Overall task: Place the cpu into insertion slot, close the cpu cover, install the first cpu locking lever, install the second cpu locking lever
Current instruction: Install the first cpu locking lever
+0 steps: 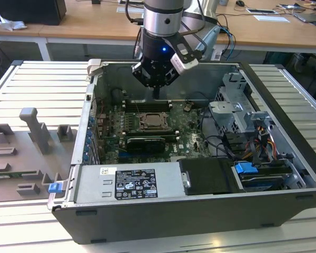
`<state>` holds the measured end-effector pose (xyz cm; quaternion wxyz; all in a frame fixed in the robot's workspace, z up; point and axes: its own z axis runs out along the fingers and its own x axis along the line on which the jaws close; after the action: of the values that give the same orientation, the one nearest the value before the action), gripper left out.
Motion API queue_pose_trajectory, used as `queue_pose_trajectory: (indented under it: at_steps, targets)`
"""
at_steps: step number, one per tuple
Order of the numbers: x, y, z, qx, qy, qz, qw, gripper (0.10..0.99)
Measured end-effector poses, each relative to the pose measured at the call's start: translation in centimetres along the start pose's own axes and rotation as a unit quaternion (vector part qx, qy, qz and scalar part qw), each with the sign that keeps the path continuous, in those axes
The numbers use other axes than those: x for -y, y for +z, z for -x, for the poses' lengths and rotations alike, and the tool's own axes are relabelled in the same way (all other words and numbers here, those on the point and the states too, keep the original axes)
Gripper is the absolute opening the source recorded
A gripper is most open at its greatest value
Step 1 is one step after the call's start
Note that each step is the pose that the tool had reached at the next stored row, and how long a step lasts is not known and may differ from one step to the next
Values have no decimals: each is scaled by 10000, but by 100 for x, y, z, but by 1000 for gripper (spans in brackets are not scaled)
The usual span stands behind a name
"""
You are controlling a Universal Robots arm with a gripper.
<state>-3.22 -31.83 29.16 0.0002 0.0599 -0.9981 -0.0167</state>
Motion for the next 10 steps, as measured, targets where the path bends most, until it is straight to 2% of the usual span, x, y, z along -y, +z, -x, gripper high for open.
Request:
queue_pose_trajectory:
  at_steps: [3, 5, 8, 10]
  targets:
    - [-7, 6, -55, 0, -25, 0, 10000, 106]
    - [-23, 16, -190, 1, -24, 0, 10000, 106]
    - [-31, 28, -264, 3, -23, 0, 10000, 106]
    - [-36, 64, -320, 9, -22, -2, 10000, 106]
